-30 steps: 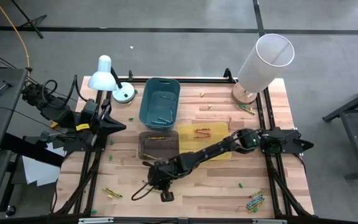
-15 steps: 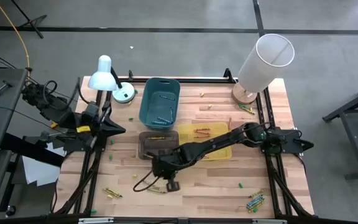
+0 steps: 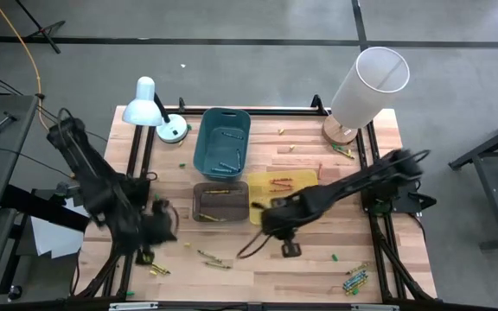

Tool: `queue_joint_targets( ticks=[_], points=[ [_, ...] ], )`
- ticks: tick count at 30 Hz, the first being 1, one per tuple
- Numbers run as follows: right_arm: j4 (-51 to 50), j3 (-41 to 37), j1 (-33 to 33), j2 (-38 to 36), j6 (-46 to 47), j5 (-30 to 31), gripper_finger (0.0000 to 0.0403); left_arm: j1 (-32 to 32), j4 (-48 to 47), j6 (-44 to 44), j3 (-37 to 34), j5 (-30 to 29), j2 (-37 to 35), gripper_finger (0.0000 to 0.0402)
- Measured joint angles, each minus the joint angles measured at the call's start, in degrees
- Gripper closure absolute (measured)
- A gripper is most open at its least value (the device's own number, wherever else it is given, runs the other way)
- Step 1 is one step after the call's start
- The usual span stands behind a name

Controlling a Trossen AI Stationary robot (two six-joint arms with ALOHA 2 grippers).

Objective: Sort crayons
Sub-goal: Move the yellow crayon to the bottom left of the table

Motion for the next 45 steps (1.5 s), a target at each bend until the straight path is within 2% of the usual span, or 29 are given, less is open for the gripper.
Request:
queue_joint_targets(
  ticks=[4, 9, 14, 20, 25, 29, 36, 39, 43, 45],
  points=[
    [8.4, -11.3, 1.0, -11.0, 11.2, 4.0, 0.0403, -2.3, 0.6, -3.1, -2.4, 1.3, 9.2, 0.04],
    [14.7, -18.6, 1.7, -19.5, 17.6, 10.5, 0.0403, -0.7, 4.0, -3.9, -5.1, 1.5, 16.1, 0.0378],
    [15.6, -20.6, 1.3, -22.0, 18.2, 13.0, 0.0403, 1.0, 13.9, -3.9, -9.6, 7.2, 19.2, 0.0326],
    [15.8, -20.7, 0.7, -21.6, 17.4, 13.1, 0.0403, 2.4, 14.3, -3.3, -10.2, 3.9, 21.6, 0.0264],
    [15.7, -20.7, 0.7, -21.6, 16.9, 13.1, 0.0403, 3.3, 14.4, 0.4, -10.3, 4.6, 25.6, 0.0248],
    [15.7, -20.7, 0.7, -21.6, 17.4, 13.1, 0.0403, 4.4, 14.5, 0.5, -10.2, 7.9, 28.8, 0.025],
    [15.7, -20.7, 0.7, -21.6, 17.4, 13.1, 0.0403, 5.7, 14.9, -0.2, -10.0, 9.8, 30.6, 0.0271],
    [15.7, -20.7, 0.7, -21.6, 17.3, 13.1, 0.0403, 6.1, 14.9, -0.3, -10.0, 10.2, 30.6, 0.0303],
    [15.7, -20.7, 0.7, -21.6, 17.4, 13.1, 0.0403, 6.2, 14.8, -0.4, -10.1, 10.1, 30.6, 0.0379],
    [15.7, -20.7, 0.7, -21.6, 17.4, 13.1, 0.0403, 6.2, 15.0, -1.0, -10.1, 10.3, 30.2, 0.0392]
  ],
)
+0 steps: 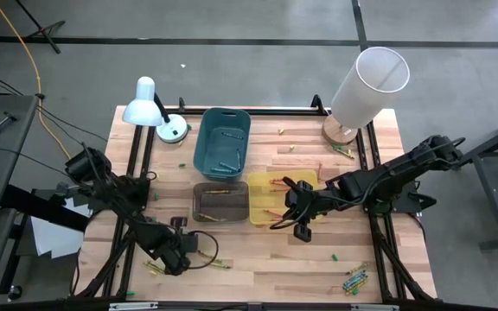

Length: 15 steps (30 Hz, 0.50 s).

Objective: Sort crayons
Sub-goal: Move the yellow crayon to the bottom left of the table

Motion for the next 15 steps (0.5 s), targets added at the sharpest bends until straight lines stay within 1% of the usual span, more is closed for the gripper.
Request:
queue_joint_targets(
  ticks=[5, 10, 15],
  points=[
    [0.0, 0.0, 0.0, 0.0, 0.0, 0.0, 0.0403, 0.0, -0.7, 0.0, -0.3, 0.7, -2.3, 0.0373],
    [0.0, 0.0, 0.0, 0.0, -0.4, 0.0, 0.0403, 0.0, -1.3, 0.8, -0.3, 0.8, -6.6, 0.039],
    [0.0, 0.0, 0.0, 0.0, -0.6, 0.0, 0.0403, 1.1, 0.0, 5.2, -0.3, 0.8, -13.8, 0.0398]
  ],
)
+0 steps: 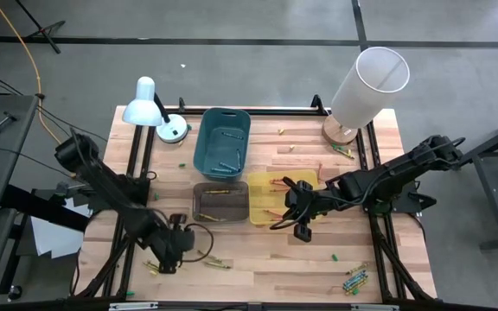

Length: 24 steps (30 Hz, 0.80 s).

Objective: Sort crayons
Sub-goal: Move the yellow crayon to the bottom left of the table

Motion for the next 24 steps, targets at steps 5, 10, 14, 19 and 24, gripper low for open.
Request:
queue_joint_targets(
  ticks=[5, 10, 14, 19, 24],
  points=[
    [0.0, 0.0, 0.0, 0.0, -0.8, 0.5, 0.0403, 5.4, 8.9, 13.1, 0.2, -1.2, -4.3, 0.0393],
    [0.2, 0.0, 0.0, 0.0, -0.8, 0.9, 0.0403, 12.7, 9.9, 24.7, 4.4, 2.4, 0.6, 0.0392],
    [0.3, 0.0, 0.0, 0.0, -0.8, 0.9, 0.0403, 15.9, 6.9, 30.5, 10.2, 4.9, 8.0, 0.0392],
    [0.3, 0.0, 0.0, 0.0, -0.8, 0.9, 0.0403, 16.6, -1.6, 32.0, 17.4, 6.4, 17.0, 0.0392],
    [0.3, 0.0, 0.0, 0.0, -2.0, 0.9, 0.0403, 15.2, -4.2, 31.2, 21.2, 7.9, 22.9, 0.0392]
  ],
)
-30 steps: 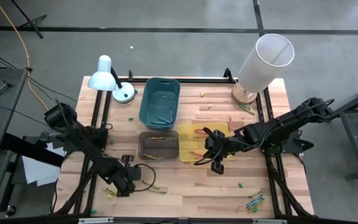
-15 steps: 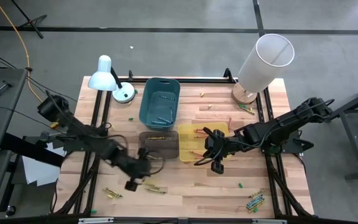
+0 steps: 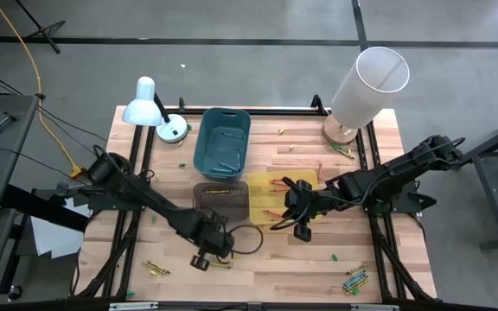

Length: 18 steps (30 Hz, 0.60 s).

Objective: Sort crayons
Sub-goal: Move the yellow crayon to the bottom left of the table

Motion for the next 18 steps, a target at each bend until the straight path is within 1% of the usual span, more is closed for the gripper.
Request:
queue_joint_targets(
  ticks=[6, 11, 14, 18],
  points=[
    [0.0, 0.0, 0.0, 0.0, -0.4, 0.0, 0.0403, -0.9, 0.4, -3.8, 0.7, 0.2, 2.9, 0.0392],
    [0.0, 0.0, 0.0, 0.0, -0.4, 0.0, 0.0402, -1.0, 0.5, -5.3, 0.7, 0.1, 3.0, 0.0391],
    [0.0, 0.0, 0.0, 0.0, -0.4, 0.0, 0.0402, -1.0, 0.3, -5.6, 0.7, 0.2, 3.0, 0.0381],
    [0.0, 0.0, 0.0, 0.0, -0.3, 0.0, 0.0402, -1.1, 0.0, -5.7, 0.7, 2.1, 3.0, 0.0357]
  ],
)
